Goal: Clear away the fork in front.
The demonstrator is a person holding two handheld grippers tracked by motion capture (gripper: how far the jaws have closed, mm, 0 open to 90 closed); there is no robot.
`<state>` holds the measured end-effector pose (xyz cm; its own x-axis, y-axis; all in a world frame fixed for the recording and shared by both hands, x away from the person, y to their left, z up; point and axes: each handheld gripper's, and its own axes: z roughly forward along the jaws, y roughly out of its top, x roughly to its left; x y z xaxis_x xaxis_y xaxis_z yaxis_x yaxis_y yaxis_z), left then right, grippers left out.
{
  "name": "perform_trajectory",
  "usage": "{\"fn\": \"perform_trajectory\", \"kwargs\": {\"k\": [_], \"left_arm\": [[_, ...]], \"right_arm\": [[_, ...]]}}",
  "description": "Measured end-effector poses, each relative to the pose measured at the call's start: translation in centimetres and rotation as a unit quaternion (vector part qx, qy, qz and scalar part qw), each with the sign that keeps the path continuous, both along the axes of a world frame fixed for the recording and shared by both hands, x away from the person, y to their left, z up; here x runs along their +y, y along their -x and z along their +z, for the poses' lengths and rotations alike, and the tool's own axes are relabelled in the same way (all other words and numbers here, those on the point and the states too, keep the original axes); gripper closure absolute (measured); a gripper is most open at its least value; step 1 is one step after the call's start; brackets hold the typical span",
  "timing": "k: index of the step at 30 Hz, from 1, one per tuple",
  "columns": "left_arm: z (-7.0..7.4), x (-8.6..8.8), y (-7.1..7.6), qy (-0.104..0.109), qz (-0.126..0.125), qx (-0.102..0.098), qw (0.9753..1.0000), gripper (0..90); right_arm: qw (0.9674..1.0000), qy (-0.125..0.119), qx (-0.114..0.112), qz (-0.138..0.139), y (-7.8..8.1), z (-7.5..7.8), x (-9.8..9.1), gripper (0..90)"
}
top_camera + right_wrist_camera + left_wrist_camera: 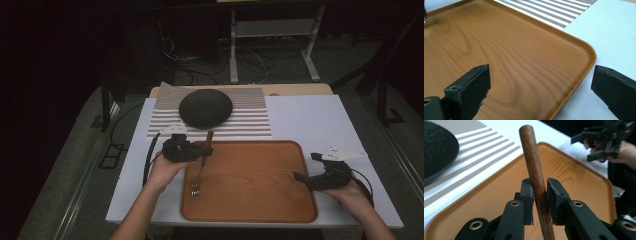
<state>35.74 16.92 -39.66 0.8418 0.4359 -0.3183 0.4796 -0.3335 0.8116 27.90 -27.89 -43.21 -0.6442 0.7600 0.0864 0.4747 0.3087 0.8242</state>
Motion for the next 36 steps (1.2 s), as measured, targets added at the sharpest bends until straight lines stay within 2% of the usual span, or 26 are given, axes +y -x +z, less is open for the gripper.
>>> {"fn": "perform_trajectory", "kwargs": {"k": [7, 10, 11, 17, 24, 30, 34, 36], "left_arm": [[-2.6, -1.2, -0.5, -0.024, -0.007, 0.032, 0.9992, 72.5], [-3.2, -1.5, -0.5, -0.034, -0.006, 0.038, 0.9987, 72.4], [-3.4, -1.7, -0.4, -0.044, -0.007, 0.038, 0.9983, 72.3], [-4.2, -2.3, -0.4, -0.062, -0.014, 0.047, 0.9969, 72.2], [-4.9, -3.3, -0.1, -0.095, -0.024, 0.042, 0.9943, 70.5], [-4.9, -3.2, 0.0, -0.099, -0.021, 0.037, 0.9941, 70.5], [-4.6, -3.1, 0.2, -0.092, -0.019, 0.029, 0.9952, 71.0], [-4.3, -3.3, 0.4, -0.091, -0.022, 0.022, 0.9954, 75.7]], "right_arm": [[1.0, 0.003, -0.002, 0.004, 0.0, 0.0, 0.1, 2.5], [1.0, 0.005, -0.004, 0.005, 0.0, 0.1, 0.2, 2.5], [1.0, 0.005, -0.003, 0.006, 0.0, 0.1, 0.2, 2.5], [0.9999, 0.009, -0.004, 0.008, -0.1, 0.0, 0.3, 2.5], [0.9999, 0.009, -0.004, 0.009, 0.0, 0.1, 0.3, 2.5], [0.9999, 0.01, -0.005, 0.01, 0.0, 0.1, 0.3, 2.5], [0.9999, 0.011, -0.004, 0.01, 0.0, 0.1, 0.3, 2.6], [0.9999, 0.012, -0.004, 0.011, -0.1, 0.0, 0.3, 2.6]]}}
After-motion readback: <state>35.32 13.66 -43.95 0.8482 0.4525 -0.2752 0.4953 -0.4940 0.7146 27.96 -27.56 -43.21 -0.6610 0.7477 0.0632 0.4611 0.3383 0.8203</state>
